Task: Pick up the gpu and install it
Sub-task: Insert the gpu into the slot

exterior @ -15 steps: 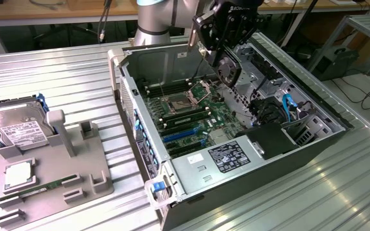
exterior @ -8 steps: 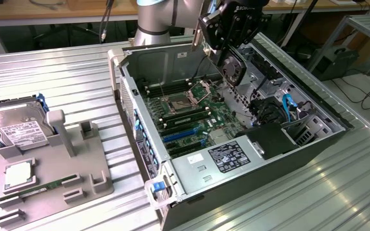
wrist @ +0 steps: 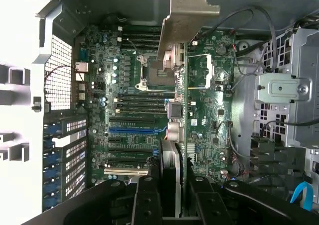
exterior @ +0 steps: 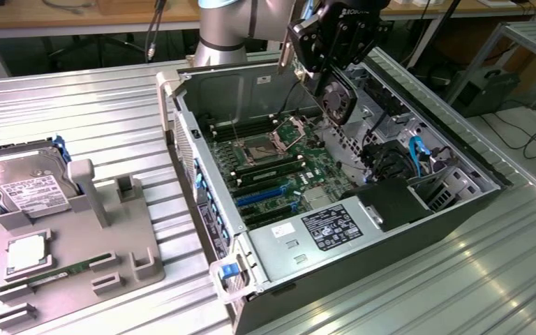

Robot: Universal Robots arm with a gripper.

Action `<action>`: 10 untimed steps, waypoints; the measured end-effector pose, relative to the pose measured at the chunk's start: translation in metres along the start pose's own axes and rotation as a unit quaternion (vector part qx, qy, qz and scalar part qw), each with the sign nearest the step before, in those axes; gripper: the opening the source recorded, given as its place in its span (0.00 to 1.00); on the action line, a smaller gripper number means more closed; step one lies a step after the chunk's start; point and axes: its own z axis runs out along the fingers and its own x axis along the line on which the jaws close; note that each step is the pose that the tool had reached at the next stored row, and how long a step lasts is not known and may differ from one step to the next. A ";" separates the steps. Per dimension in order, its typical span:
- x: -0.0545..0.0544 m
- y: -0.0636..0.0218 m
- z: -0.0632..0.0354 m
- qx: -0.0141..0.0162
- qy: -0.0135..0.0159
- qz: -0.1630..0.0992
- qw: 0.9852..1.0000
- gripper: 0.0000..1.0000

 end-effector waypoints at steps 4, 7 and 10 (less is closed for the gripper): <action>0.000 0.0000 0.0000 0.000 0.000 -0.001 1.000 0.28; 0.000 0.0000 0.0000 0.000 0.001 -0.014 1.000 0.28; 0.000 0.0000 0.0000 0.000 0.001 -0.030 1.000 0.28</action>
